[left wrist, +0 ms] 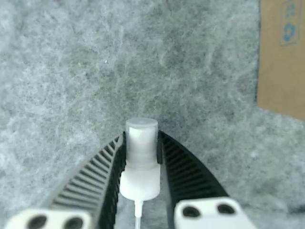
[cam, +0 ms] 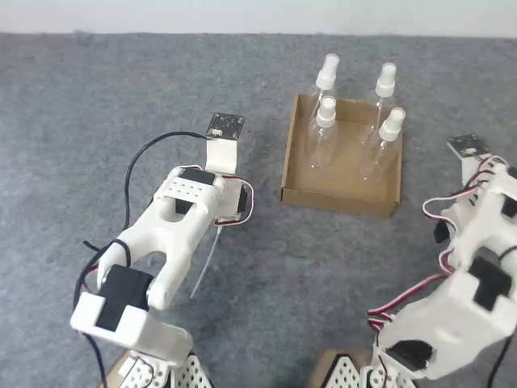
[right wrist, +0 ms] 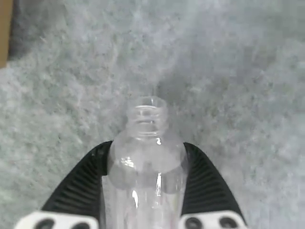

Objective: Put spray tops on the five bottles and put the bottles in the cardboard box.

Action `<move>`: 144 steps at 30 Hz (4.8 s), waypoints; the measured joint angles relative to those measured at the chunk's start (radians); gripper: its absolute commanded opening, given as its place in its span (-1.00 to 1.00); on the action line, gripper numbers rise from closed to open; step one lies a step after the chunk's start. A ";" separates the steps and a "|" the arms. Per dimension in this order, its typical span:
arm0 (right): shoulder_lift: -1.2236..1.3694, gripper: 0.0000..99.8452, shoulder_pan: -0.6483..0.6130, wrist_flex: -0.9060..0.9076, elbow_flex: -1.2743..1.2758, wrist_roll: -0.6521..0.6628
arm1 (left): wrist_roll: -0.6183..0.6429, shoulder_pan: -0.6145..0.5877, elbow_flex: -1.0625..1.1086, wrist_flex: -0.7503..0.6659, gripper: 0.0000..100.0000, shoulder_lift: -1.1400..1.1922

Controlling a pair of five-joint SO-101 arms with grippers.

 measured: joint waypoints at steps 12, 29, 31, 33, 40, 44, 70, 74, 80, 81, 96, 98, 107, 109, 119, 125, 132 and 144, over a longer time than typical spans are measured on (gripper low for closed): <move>-0.528 -0.99 -0.023 0.000 0.299 -0.002 | -0.064 -0.106 -0.160 0.133 -0.98 0.000; -1.010 -0.99 -0.836 0.000 0.443 -0.407 | -0.068 -0.167 -0.322 0.417 -0.98 -0.741; -1.010 -0.99 -0.967 -0.026 0.443 -0.437 | -0.068 -0.170 -0.344 0.417 -0.98 -0.844; -1.010 -0.99 -1.092 -0.069 0.443 -0.462 | -0.057 -0.170 -0.377 0.404 -0.98 -0.922; -1.010 -0.98 -1.324 -0.164 0.448 -0.477 | 0.035 -0.169 -0.486 0.344 -0.98 -1.034; -1.030 -0.99 -1.384 -0.187 0.545 -0.477 | 0.115 -0.169 -0.496 0.331 -0.98 -1.034; -1.088 -0.99 -1.470 -0.887 0.931 -0.723 | 0.275 -0.169 -0.245 0.121 -0.98 -1.025; -1.088 -0.99 -1.470 -0.887 0.931 -0.723 | 0.275 -0.166 -0.178 0.103 -0.98 -1.025; -1.088 -0.99 -1.470 -0.887 0.931 -0.723 | 0.276 -0.157 -0.101 0.100 -0.98 -1.023; -1.088 -0.99 -1.470 -0.887 0.931 -0.723 | 0.276 -0.157 -0.087 0.100 -0.98 -1.023; -1.086 -0.99 -1.393 -1.011 1.007 -0.813 | 0.180 -0.077 0.075 0.158 -0.98 -1.023; -1.086 -0.99 -1.381 -1.020 1.007 -0.822 | 0.180 -0.077 0.077 0.157 -0.98 -1.023; -1.086 -0.99 -1.364 -1.025 1.011 -0.832 | 0.163 0.026 0.086 0.233 -0.98 -1.023; -1.088 -0.99 -1.364 -1.030 1.023 -0.832 | 0.141 0.032 0.086 0.239 -0.98 -1.023; -1.094 -0.99 -1.364 -1.031 1.060 -0.832 | 0.106 0.038 0.215 0.233 -0.94 -1.234; -1.094 -0.99 -1.364 -1.082 1.063 -0.832 | 0.061 0.040 0.293 0.160 -0.72 -1.309; -1.099 -0.99 -1.358 -1.198 1.125 -0.832 | 0.068 0.035 0.293 0.155 -0.65 -1.255; -1.099 -0.99 -1.359 -1.206 1.123 -0.832 | 0.120 -0.187 0.144 0.170 -0.65 -1.247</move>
